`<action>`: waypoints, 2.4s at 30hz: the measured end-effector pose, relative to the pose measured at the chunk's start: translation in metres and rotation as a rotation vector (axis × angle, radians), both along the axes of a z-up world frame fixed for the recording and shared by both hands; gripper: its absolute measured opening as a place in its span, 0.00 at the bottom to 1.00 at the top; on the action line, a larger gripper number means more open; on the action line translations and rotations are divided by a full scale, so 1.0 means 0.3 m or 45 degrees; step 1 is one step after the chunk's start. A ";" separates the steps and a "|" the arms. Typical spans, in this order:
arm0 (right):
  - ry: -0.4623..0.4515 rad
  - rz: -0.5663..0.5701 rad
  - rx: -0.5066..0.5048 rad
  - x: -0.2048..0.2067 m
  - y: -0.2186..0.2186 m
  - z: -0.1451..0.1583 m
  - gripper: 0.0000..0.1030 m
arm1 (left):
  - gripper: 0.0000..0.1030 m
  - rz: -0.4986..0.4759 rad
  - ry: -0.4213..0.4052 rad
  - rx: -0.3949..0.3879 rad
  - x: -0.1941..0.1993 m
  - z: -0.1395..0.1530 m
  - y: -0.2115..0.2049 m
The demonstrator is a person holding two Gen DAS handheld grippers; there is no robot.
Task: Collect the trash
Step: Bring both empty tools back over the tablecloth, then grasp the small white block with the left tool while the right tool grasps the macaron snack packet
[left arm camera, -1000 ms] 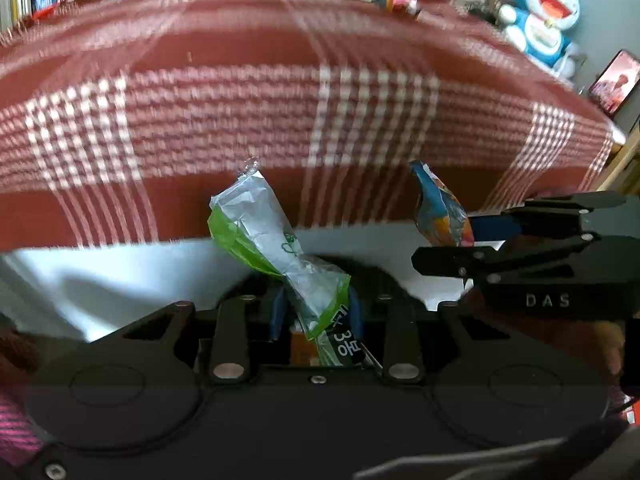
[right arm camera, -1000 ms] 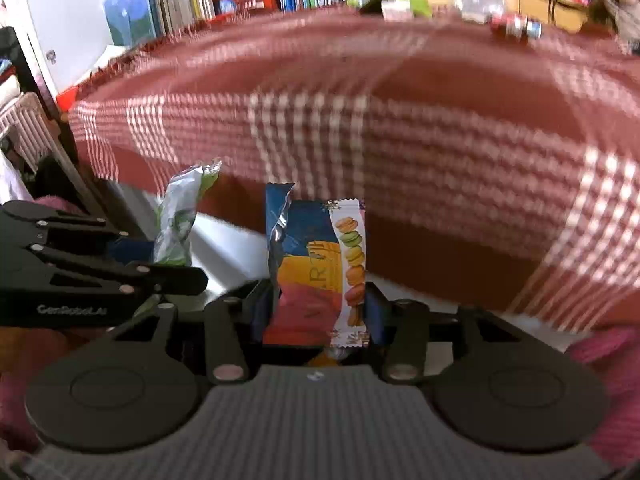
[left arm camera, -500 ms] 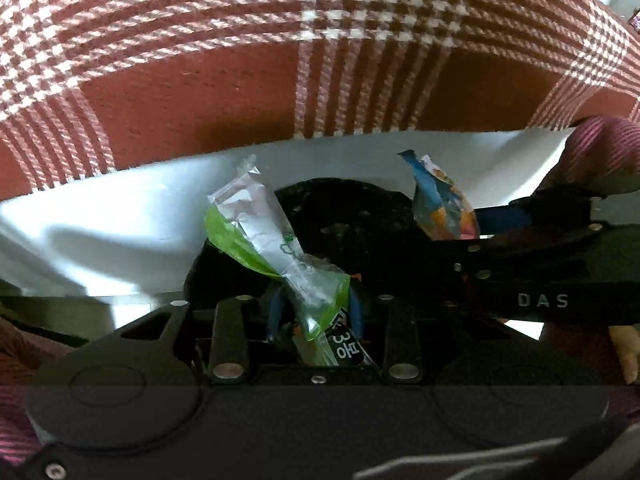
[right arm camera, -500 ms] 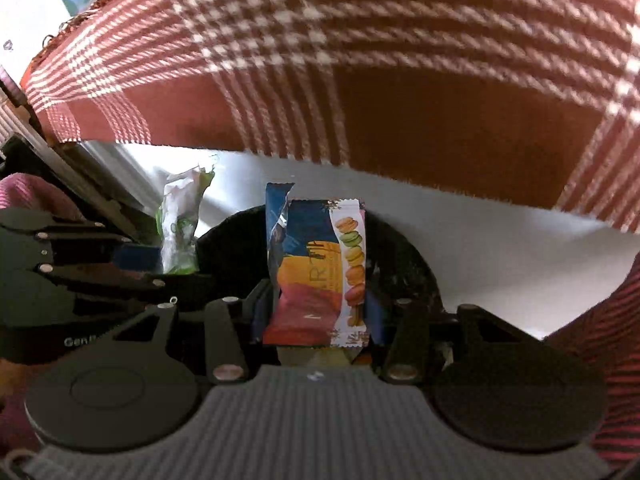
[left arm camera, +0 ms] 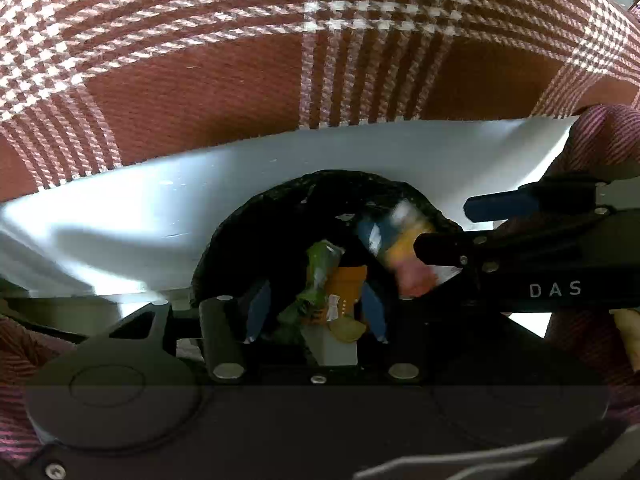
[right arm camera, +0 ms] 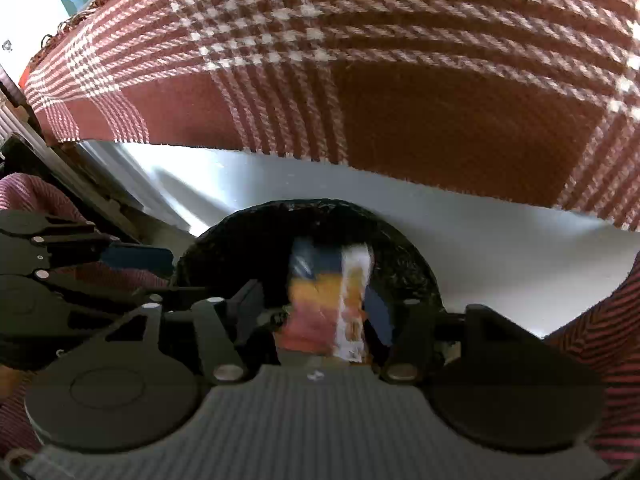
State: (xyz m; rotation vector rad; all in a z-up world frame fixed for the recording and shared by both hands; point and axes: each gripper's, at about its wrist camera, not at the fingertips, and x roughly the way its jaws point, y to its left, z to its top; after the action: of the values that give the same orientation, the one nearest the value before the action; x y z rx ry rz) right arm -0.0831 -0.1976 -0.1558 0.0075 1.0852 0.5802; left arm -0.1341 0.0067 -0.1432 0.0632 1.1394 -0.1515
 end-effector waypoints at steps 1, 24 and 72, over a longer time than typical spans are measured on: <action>0.000 -0.002 0.000 0.001 0.000 0.001 0.71 | 0.49 0.001 -0.003 0.007 -0.003 0.003 0.003; -0.396 0.145 0.307 0.070 -0.134 0.476 0.91 | 0.94 -0.077 -0.447 -0.185 0.028 0.527 0.135; -0.532 -0.342 -0.094 0.922 -0.147 0.428 0.85 | 0.83 0.331 -0.617 0.030 1.309 0.405 -0.111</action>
State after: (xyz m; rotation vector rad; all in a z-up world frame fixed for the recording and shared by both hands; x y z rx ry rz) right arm 0.1936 -0.2417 -0.0274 -0.0302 0.6831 0.2807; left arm 0.2587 -0.0266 -0.0216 -0.0277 0.6568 0.1065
